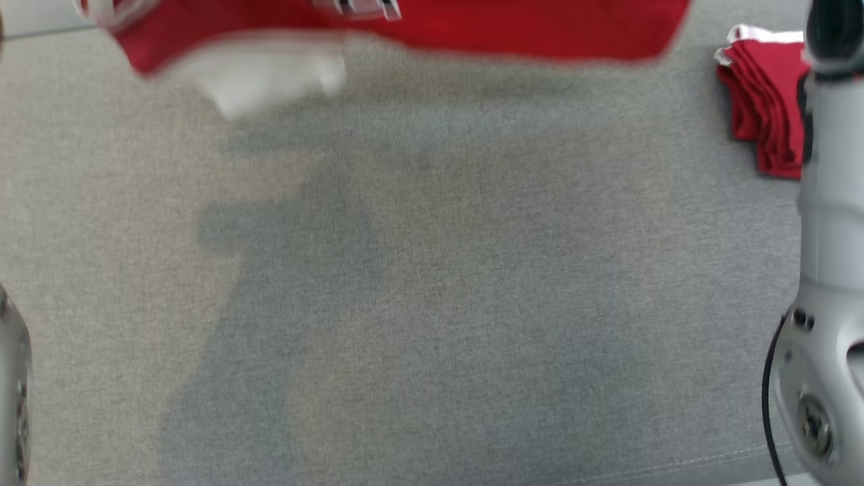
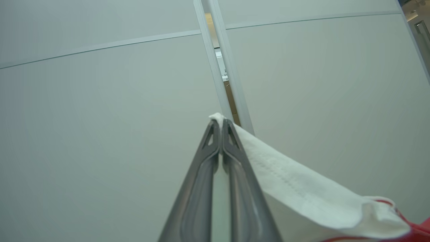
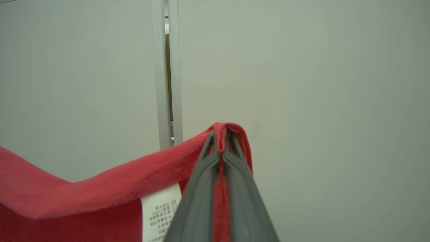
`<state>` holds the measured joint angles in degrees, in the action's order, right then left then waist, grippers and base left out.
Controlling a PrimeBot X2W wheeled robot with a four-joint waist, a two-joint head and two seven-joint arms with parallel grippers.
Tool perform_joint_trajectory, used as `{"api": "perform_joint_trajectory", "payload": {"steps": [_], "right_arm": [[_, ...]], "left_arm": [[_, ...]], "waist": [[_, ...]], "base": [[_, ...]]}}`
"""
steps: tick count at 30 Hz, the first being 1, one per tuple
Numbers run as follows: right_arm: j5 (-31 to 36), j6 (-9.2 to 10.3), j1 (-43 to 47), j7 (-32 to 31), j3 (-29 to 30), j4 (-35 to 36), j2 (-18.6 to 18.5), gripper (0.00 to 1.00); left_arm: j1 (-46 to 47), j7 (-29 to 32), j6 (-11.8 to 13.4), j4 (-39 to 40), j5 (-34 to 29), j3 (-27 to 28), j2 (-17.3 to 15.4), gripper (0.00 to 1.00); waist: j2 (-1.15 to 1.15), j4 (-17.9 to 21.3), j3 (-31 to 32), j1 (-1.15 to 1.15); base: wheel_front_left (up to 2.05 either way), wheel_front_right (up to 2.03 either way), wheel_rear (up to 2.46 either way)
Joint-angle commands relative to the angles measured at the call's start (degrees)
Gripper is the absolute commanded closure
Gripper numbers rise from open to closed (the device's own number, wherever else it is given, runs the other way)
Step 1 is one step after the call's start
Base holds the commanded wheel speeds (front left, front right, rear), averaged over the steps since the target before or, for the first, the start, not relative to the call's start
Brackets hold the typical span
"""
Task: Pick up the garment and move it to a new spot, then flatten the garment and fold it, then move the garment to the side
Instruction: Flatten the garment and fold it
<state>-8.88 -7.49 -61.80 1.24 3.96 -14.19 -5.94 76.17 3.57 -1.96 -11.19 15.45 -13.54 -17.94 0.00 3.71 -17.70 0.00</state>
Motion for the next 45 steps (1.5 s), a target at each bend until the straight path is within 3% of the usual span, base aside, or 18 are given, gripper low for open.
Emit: {"api": "perform_joint_trajectory", "payload": {"steps": [1,7,12,17,28,35,45], "right_arm": [[1.8,0.00,-3.0,1.2,-0.1,-3.8,-0.2,1.00],[8.5,0.00,-14.9,7.9,1.6,-19.8,0.7,1.00],[11.6,0.00,-16.1,12.3,4.1,-30.0,1.1,1.00],[10.8,0.00,-13.7,14.0,5.6,-35.1,1.4,1.00],[-2.1,0.00,0.7,14.0,2.1,-25.5,0.6,1.00],[-8.9,0.00,14.1,14.0,0.8,-17.2,1.1,1.00],[-14.2,0.00,35.4,14.0,0.6,-6.8,2.3,1.00]], "left_arm": [[2.4,-1.5,0.2,-2.8,-0.8,-0.3,0.8,1.00],[9.2,-10.2,0.1,-13.4,-0.6,-0.3,3.7,1.00],[4.4,-16.2,-1.1,-18.6,1.2,-0.7,6.3,1.00],[-3.1,-18.6,-2.5,-18.3,3.2,-0.2,8.1,1.00],[-26.1,-18.8,-3.9,-1.8,4.0,5.8,9.4,1.00],[-42.8,-18.8,-4.5,6.7,3.8,9.2,11.6,1.00],[-63.4,-18.8,-4.5,17.0,3.2,9.1,14.3,1.00]], "waist": [[0.00,-1.4,-5.7,0.00],[0.00,-4.5,-14.6,0.00],[0.00,-6.9,-21.6,0.00],[0.00,-7.6,-24.1,0.00],[0.00,-4.9,-19.7,0.00],[0.00,-3.8,-11.1,0.00],[0.00,-4.3,3.6,0.00]], "base": [[0.00,0.00,0.00],[0.00,0.00,0.00],[0.00,0.00,0.00],[0.00,0.00,0.00],[0.00,0.00,0.00],[0.00,0.00,0.00],[0.00,0.00,0.00]]}}
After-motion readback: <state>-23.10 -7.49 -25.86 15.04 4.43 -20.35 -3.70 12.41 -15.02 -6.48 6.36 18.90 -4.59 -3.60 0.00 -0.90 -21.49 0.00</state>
